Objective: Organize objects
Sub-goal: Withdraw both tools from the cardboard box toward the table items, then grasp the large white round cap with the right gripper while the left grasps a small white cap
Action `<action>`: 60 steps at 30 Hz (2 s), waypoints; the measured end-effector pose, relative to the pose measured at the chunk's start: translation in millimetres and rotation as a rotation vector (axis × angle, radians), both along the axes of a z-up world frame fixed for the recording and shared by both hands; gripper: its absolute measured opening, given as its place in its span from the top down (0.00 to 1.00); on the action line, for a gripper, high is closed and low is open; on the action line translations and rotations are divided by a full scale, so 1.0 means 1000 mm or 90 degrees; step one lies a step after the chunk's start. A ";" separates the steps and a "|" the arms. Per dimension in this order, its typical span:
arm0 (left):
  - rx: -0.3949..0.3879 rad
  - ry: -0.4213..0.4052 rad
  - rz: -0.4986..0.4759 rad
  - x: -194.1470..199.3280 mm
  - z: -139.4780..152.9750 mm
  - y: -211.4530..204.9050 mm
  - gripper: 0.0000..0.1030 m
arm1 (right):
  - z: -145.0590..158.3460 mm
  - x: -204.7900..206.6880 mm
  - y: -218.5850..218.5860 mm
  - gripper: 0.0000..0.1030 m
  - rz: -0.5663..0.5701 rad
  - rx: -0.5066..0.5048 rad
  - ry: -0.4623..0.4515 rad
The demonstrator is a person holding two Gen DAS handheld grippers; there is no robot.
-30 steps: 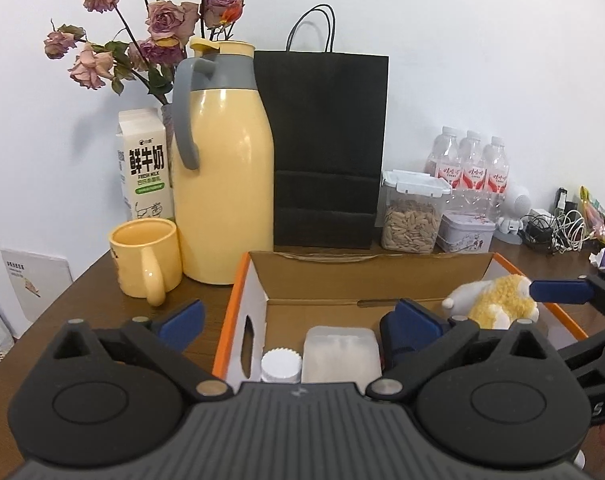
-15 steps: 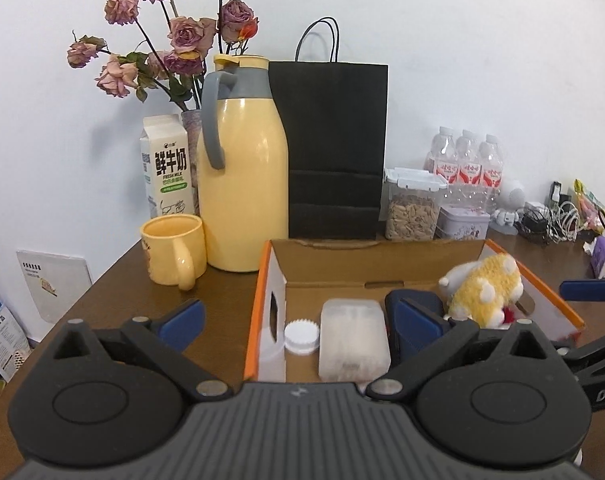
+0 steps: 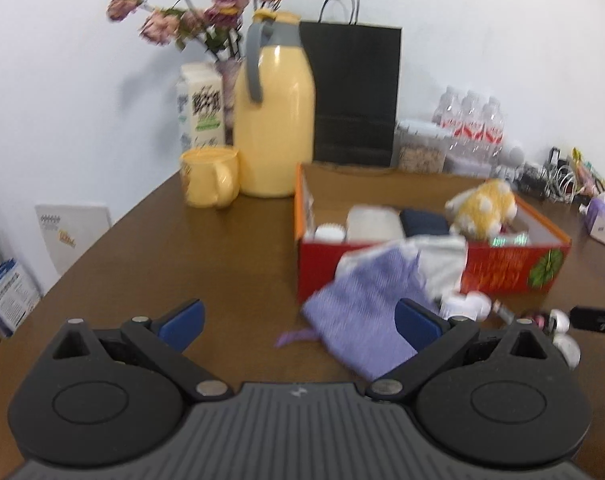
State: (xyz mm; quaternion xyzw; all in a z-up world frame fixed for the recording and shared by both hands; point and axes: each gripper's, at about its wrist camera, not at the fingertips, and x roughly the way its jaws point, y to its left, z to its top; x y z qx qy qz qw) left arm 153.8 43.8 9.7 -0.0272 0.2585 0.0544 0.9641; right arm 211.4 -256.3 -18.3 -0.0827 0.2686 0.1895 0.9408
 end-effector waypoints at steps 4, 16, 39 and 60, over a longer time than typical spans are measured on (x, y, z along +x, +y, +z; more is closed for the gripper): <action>-0.011 0.026 0.012 -0.021 -0.011 0.005 0.00 | -0.014 -0.015 -0.013 0.00 -0.019 -0.012 0.029; -0.032 0.054 -0.006 -0.022 -0.021 -0.005 0.00 | -0.041 -0.019 -0.020 0.16 -0.041 -0.026 0.078; -0.007 0.070 -0.038 -0.007 -0.026 -0.025 0.00 | -0.036 -0.015 -0.011 0.64 0.027 0.026 0.038; 0.020 0.071 -0.167 0.060 -0.024 -0.086 0.45 | -0.006 0.020 0.000 0.64 0.050 0.030 -0.042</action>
